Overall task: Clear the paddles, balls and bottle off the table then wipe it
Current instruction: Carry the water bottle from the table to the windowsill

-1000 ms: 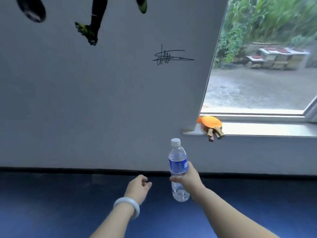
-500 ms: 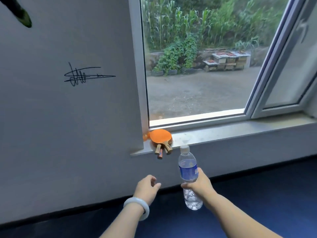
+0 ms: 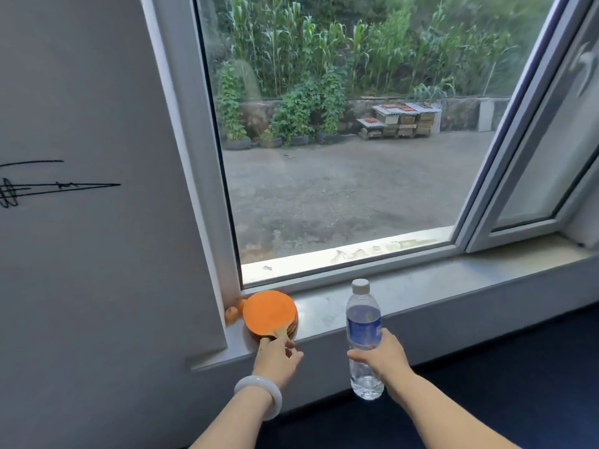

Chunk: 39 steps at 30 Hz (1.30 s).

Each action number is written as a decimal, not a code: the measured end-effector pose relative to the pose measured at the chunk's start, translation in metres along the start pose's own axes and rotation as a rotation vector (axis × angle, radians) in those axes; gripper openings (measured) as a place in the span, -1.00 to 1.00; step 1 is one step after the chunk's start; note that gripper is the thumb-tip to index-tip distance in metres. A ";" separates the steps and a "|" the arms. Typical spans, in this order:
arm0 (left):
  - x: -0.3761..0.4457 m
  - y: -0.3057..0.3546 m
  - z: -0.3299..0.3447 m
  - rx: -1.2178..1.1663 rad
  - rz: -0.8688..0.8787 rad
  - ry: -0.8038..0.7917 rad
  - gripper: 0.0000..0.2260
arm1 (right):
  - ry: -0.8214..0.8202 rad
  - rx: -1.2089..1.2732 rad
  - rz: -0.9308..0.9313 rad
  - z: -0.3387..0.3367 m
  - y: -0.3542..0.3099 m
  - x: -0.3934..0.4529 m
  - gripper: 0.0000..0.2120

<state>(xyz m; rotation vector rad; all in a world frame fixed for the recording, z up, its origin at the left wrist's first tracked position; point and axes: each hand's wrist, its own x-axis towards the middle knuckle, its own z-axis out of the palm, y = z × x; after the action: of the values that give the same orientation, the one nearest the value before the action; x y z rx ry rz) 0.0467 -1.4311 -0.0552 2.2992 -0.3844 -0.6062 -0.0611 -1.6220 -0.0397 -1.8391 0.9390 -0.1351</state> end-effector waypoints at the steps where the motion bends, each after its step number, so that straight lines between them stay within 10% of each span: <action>1: 0.014 0.002 -0.002 -0.006 -0.001 -0.005 -0.84 | 0.000 0.000 -0.002 0.002 -0.006 0.014 -0.64; 21: 0.197 0.012 -0.001 -0.013 -0.328 0.103 -0.70 | -0.310 0.010 -0.040 0.086 -0.057 0.267 -0.49; 39: 0.230 0.004 0.028 0.003 -0.486 0.177 -0.65 | -0.330 -0.123 -0.185 0.149 -0.055 0.308 -0.50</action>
<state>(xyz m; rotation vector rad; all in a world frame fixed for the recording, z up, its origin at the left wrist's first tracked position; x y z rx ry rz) 0.2263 -1.5498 -0.1415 2.4356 0.2678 -0.6232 0.2535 -1.7042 -0.1608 -1.9847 0.5577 0.1131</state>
